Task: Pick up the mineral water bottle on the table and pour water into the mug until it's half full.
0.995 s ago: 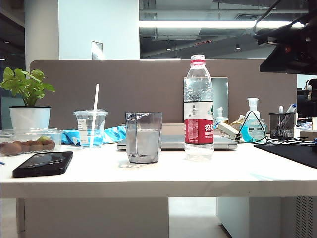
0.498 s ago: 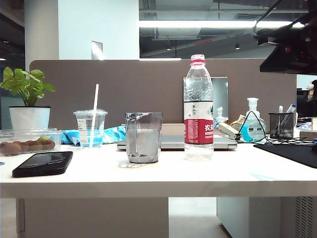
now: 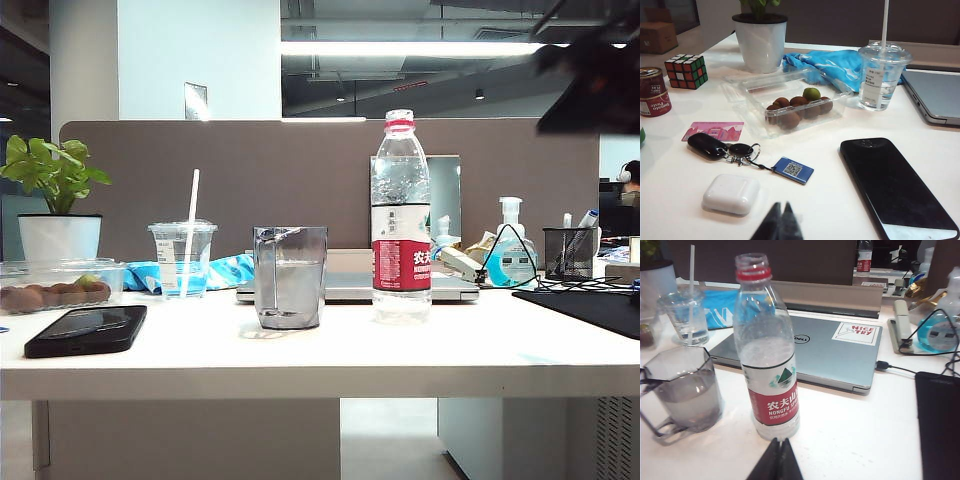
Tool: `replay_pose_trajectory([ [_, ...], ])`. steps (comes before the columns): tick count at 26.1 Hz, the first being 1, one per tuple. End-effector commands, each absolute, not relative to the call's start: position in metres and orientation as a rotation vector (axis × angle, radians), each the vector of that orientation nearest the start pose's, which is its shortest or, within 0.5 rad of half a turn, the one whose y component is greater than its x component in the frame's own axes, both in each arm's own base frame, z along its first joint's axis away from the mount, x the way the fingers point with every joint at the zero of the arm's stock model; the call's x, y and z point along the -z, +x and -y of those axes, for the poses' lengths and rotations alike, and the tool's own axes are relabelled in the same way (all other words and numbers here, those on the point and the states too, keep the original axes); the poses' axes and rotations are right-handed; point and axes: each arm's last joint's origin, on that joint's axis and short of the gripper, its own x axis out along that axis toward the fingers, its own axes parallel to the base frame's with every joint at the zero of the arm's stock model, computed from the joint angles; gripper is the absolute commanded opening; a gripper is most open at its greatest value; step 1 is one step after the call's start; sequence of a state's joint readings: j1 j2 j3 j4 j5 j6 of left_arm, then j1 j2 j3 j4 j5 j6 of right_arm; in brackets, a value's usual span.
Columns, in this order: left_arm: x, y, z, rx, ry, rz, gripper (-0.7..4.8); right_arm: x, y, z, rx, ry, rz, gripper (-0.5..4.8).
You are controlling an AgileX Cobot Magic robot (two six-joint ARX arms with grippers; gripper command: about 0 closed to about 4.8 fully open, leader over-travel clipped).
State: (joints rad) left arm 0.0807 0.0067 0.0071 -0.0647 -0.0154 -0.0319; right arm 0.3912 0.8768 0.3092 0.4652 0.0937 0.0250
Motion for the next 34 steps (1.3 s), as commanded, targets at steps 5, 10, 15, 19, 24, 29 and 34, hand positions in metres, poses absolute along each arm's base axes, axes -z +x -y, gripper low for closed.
replay_pose_trajectory([
  [5,-0.161,0.097,-0.008,-0.1,-0.036,-0.051,-0.04,-0.241,0.106,-0.017,-0.108,-0.004,0.187,-0.01],
  [10,-0.161,0.097,-0.008,-0.1,-0.036,-0.052,-0.04,-0.195,0.098,-0.003,0.006,0.059,0.19,-0.01],
  [15,-0.161,0.097,-0.008,-0.1,-0.037,-0.053,-0.04,-0.17,0.099,-0.001,0.015,0.107,0.062,-0.01],
  [19,-0.16,0.097,-0.008,-0.1,-0.037,-0.055,-0.04,-0.169,0.097,0.003,0.066,0.105,0.056,-0.01],
  [24,-0.16,0.097,-0.008,-0.1,-0.037,-0.056,-0.04,-0.162,0.097,0.005,0.081,0.105,-0.017,-0.01],
  [29,-0.16,0.097,-0.008,-0.1,-0.037,-0.056,-0.04,-0.152,0.097,0.005,0.089,0.103,-0.121,-0.01],
  [34,-0.16,0.097,-0.008,-0.1,-0.037,-0.056,-0.04,-0.152,0.097,0.004,0.061,0.071,-0.123,-0.01],
])
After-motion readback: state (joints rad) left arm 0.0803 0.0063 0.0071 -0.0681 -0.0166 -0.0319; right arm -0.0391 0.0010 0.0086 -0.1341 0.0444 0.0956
